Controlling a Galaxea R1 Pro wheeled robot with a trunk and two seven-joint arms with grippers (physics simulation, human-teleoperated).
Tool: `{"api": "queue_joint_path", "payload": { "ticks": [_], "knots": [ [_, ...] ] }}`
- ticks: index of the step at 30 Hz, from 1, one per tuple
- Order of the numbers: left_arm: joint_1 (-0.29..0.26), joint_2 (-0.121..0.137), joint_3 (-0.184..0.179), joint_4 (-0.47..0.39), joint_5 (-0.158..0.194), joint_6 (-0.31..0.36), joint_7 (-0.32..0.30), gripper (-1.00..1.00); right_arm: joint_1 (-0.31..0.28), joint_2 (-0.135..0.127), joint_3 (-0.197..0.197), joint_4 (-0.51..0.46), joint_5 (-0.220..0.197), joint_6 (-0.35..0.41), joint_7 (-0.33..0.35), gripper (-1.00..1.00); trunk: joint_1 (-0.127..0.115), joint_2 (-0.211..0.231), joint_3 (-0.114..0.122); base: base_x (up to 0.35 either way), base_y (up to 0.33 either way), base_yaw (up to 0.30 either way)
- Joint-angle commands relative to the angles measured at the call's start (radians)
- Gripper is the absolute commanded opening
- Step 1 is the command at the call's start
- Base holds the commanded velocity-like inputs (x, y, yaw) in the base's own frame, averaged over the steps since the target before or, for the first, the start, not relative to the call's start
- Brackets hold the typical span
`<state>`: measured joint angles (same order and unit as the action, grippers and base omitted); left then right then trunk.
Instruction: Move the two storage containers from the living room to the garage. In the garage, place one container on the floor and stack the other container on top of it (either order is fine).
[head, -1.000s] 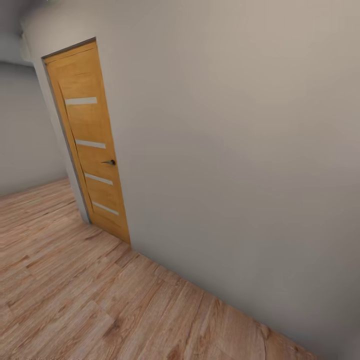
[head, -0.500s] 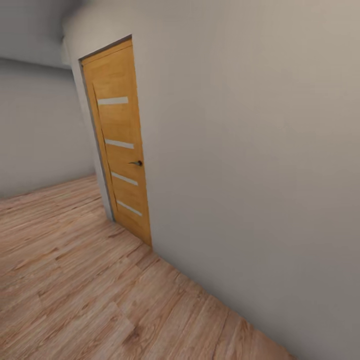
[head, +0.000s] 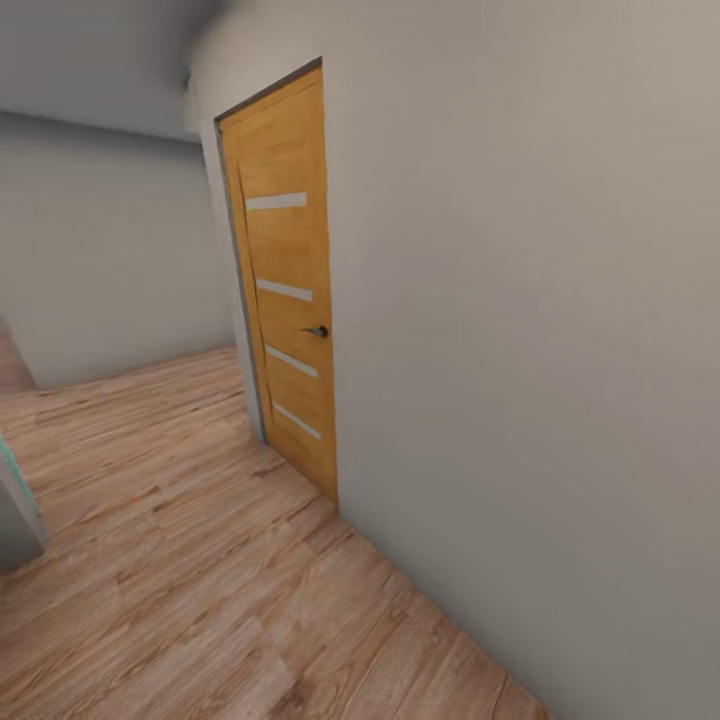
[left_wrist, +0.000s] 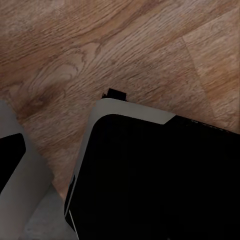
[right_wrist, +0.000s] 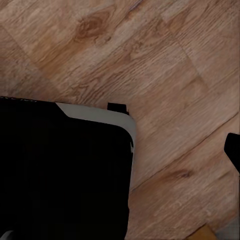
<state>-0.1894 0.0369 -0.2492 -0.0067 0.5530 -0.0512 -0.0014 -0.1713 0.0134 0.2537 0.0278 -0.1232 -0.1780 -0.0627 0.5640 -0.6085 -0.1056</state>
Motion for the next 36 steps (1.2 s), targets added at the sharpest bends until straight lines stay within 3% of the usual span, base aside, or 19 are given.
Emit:
{"api": "queue_joint_path", "payload": {
  "ticks": [1, 32, 36],
  "knots": [
    [-0.001, 0.000, -0.008, 0.001, 0.008, -0.002, 0.000, 1.00, -0.001, 0.000, 0.009, 0.003, -0.010, -0.006, -0.002, 1.00, 0.001, -0.001, -0.002, 0.321, 0.000, 0.269],
    [-0.001, 0.001, -0.005, 0.001, 0.012, -0.001, 0.011, 1.00, -0.001, 0.012, 0.006, 0.003, -0.011, -0.001, -0.002, 1.00, 0.001, -0.001, -0.002, 0.321, 0.000, 0.283],
    [-0.001, 0.001, 0.034, 0.000, 0.013, 0.000, 0.042, 1.00, -0.001, 0.009, 0.002, 0.003, -0.020, -0.005, 0.007, 1.00, 0.001, -0.001, -0.002, 0.321, 0.000, 0.300]
  ]
}}
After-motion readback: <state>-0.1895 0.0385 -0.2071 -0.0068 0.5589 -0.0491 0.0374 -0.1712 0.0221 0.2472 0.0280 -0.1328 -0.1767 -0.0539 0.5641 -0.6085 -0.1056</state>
